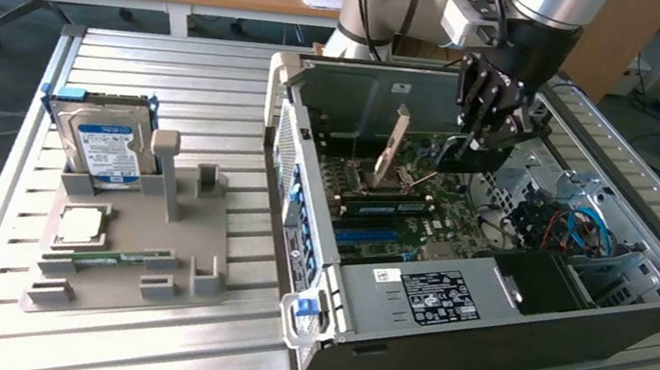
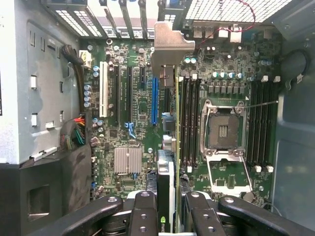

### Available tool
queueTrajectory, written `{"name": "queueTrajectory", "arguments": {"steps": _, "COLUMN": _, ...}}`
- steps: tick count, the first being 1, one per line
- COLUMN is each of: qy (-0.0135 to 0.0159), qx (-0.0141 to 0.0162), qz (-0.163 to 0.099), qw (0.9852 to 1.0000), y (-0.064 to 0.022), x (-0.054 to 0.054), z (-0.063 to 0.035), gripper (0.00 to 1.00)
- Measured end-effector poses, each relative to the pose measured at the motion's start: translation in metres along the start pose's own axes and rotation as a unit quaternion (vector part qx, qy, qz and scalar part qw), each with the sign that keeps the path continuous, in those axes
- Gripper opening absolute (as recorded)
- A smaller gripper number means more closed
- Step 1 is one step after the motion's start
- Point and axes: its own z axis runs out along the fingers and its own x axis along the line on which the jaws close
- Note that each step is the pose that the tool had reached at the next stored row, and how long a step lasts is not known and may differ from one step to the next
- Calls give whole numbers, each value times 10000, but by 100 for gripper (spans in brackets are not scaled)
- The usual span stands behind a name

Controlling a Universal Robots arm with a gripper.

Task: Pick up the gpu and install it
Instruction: 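Insert the gpu into the slot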

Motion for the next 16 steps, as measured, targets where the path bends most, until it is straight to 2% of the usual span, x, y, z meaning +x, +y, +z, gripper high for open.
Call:
{"name": "queueTrajectory", "arguments": {"steps": 3, "qy": 0, "qx": 0, "qz": 0, "qw": 10000, "y": 0, "x": 0, "z": 1, "gripper": 27}}
{"name": "queueTrajectory", "arguments": {"steps": 10, "qy": 0, "qx": 6, "qz": 0, "qw": 10000, "y": 9, "x": 1, "z": 70, "gripper": 27}}
{"name": "queueTrajectory", "arguments": {"steps": 16, "qy": 0, "qx": 6, "qz": 0, "qw": 10000, "y": 10, "x": 2, "z": 72, "gripper": 27}}
